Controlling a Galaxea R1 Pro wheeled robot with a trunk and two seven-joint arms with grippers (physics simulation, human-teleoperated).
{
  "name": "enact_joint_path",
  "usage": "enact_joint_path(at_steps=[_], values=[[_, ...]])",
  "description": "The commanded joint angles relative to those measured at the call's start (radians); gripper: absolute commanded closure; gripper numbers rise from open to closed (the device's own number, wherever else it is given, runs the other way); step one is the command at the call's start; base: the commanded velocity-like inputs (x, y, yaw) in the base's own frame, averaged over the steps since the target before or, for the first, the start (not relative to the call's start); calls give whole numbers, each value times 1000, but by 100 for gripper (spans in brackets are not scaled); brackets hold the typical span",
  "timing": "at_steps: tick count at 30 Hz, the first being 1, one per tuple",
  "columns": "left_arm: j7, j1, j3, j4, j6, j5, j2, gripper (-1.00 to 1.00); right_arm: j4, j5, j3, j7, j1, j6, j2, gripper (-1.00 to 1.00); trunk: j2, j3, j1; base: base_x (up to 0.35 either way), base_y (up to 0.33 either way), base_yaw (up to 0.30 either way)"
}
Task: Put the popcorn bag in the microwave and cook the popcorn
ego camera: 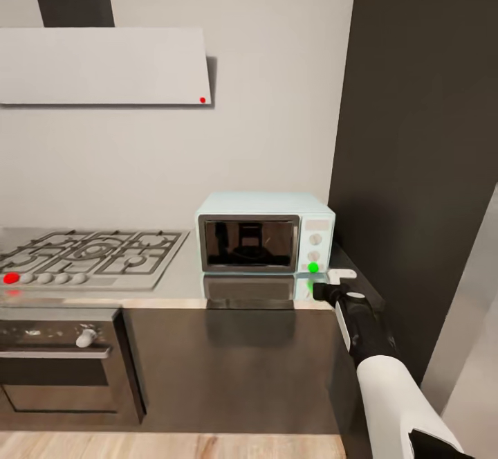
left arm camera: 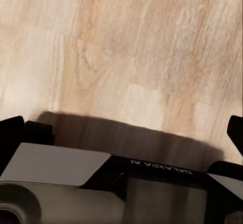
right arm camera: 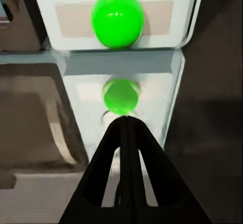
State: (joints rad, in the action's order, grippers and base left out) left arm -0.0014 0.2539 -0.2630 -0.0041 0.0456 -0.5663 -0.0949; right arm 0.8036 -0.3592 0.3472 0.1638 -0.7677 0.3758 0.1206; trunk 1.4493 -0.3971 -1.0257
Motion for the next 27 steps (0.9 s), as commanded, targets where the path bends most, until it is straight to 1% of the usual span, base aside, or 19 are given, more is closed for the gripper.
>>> enact_joint_path(at_steps=[1,7,9,10,14,16,17,18,19,20,21,22,23,24,25,26,27], values=[[0,1,-8,1,3,-9,0,-100,6,-11,6,9,-1,4,3,100,1,-1,1,-346,0,0],[0,1,-8,1,1,-9,0,-100,11,-13,4,8,-1,8,4,100,1,-1,1,-346,0,0],[0,1,-9,1,1,-9,0,-100,8,-10,4,8,-1,20,5,100,1,-1,1,-346,0,0],[0,1,-10,1,0,-7,-1,-100,-1,-6,5,8,0,37,4,100,1,-1,1,-346,0,0],[0,1,-10,1,1,-6,-1,-100,-36,-3,6,8,-8,55,-1,100,1,-1,1,-346,0,0],[0,1,-9,1,2,-7,0,-100,-133,-4,7,7,39,65,-6,100,1,-1,1,-346,0,0],[0,1,-9,1,2,-7,1,-100,-202,-4,7,5,67,63,-28,100,1,-1,1,-346,0,0],[0,1,-9,1,2,-7,1,-100,-249,-4,7,2,83,62,-45,100,1,-1,1,-346,0,0],[0,1,-9,1,3,-7,1,-100,-359,-3,7,-3,110,52,-83,100,1,-1,1,-346,0,0],[0,1,-8,1,3,-7,1,-100,-421,-4,7,-4,120,31,-101,100,1,-1,1,-346,0,0],[0,1,-8,1,4,-7,1,-100,-520,-5,7,-12,132,-28,-119,100,1,-1,1,-346,0,0],[0,1,-8,1,4,-7,1,-100,-590,-5,6,-28,138,-80,-126,100,1,-1,1,-346,0,0],[0,1,-8,1,5,-7,2,-100,-665,-6,6,-56,142,-137,-133,100,1,-1,1,-346,0,0],[0,1,-8,1,5,-7,2,-100,-752,-7,4,-105,147,-218,-142,100,1,-1,1,-346,0,0],[0,1,-8,1,5,-7,3,-100,-782,-8,3,-132,160,-259,-146,100,1,-1,1,-346,0,0],[0,1,-8,1,5,-7,3,-100,-801,-9,1,-151,188,-288,-149,100,1,-1,1,-346,0,0],[0,1,-8,1,5,-7,4,-100,-818,-13,0,-167,251,-317,-151,100,1,-1,1,-346,0,0]])
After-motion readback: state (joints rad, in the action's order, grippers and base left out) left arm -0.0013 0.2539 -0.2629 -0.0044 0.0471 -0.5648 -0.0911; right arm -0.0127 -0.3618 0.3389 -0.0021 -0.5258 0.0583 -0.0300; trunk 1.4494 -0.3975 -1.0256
